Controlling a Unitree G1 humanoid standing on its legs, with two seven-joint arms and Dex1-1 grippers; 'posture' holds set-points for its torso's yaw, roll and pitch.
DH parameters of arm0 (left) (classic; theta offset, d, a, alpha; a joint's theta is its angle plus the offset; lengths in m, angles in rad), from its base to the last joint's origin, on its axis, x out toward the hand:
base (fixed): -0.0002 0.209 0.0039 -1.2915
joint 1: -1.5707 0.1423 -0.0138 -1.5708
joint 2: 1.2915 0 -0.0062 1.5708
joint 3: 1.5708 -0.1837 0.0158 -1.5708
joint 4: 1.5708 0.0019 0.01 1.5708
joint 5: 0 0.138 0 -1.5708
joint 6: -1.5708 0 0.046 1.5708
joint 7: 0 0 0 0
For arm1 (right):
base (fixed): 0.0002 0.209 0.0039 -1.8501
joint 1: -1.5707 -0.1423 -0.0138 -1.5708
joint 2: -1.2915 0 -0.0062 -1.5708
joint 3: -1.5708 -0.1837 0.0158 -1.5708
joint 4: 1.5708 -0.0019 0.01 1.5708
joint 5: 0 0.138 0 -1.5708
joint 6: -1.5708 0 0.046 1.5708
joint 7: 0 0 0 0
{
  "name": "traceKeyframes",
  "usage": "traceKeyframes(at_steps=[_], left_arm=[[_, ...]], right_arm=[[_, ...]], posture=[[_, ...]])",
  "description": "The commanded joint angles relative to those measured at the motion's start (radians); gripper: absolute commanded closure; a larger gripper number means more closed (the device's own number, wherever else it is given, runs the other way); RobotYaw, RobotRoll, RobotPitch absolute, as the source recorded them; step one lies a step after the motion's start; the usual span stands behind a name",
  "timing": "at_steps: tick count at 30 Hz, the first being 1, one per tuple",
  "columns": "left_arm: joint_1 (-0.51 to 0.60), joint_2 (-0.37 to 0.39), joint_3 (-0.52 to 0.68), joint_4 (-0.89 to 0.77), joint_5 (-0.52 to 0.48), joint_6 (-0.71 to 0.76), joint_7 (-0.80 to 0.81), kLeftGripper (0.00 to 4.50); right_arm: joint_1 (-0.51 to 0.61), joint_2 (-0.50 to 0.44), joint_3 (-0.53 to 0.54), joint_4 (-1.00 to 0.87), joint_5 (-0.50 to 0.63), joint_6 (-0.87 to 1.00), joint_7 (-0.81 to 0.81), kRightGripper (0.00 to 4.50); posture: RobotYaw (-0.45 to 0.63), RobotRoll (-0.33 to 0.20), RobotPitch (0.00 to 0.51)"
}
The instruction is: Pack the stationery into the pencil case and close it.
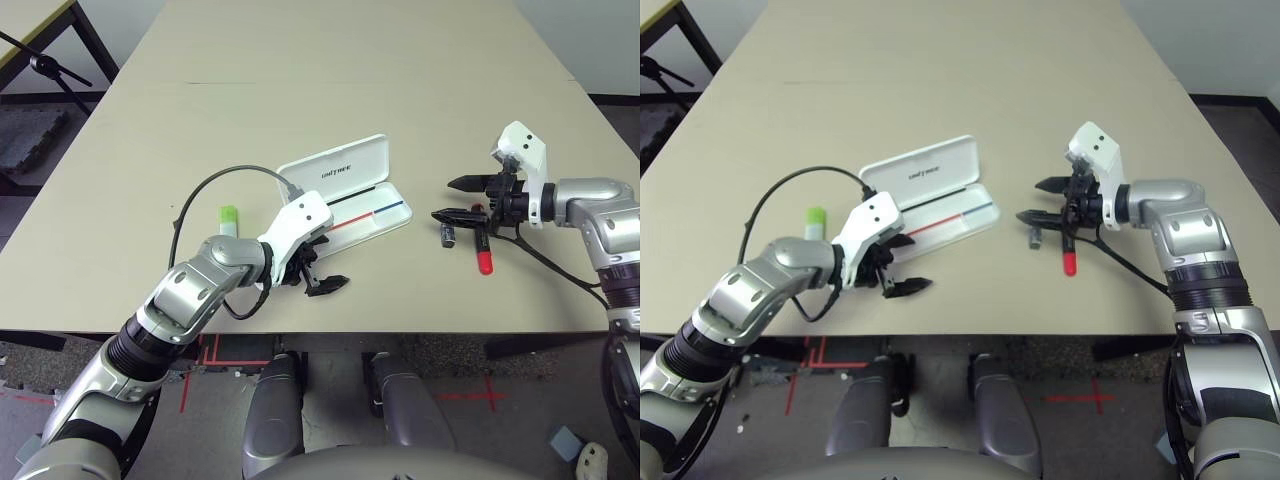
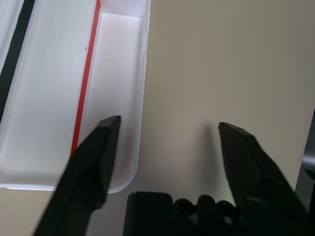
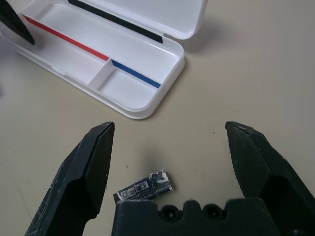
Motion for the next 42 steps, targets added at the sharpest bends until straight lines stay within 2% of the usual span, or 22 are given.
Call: traceKeyframes(at_steps=[1, 8, 15, 22, 30, 42], left_arm=[[-0.012, 0.005, -0.027, 0.017, 0.024, 0.000, -0.019, 1.73], [-0.033, 0.010, -0.020, 0.047, 0.044, -0.019, -0.045, 4.47], [-0.041, 0.094, -0.020, 0.058, 0.092, -0.120, -0.130, 4.49], [0.014, 0.214, -0.019, 0.022, 0.113, -0.313, -0.287, 4.49], [0.031, 0.228, 0.000, 0.100, 0.147, -0.434, -0.349, 4.49], [0.022, 0.214, 0.003, 0.176, 0.166, -0.504, -0.417, 4.49]], right_arm=[[0.015, -0.016, -0.021, -0.015, 0.018, 0.006, 0.008, 0.00], [0.012, -0.054, -0.026, -0.047, 0.056, 0.053, 0.053, 0.00], [0.034, -0.052, -0.003, -0.101, 0.073, 0.091, 0.071, 0.00], [0.049, -0.059, 0.023, -0.140, 0.082, 0.127, 0.107, 0.00], [0.079, -0.083, 0.056, -0.196, 0.081, 0.148, 0.147, 0.00], [0.071, -0.073, 0.078, -0.185, 0.067, 0.129, 0.138, 0.00]], posture=[[-0.04, 0.000, 0.161], [-0.05, 0.000, 0.154], [-0.04, 0.000, 0.150], [-0.03, 0.000, 0.151], [-0.03, 0.000, 0.149], [-0.02, 0.000, 0.145]])
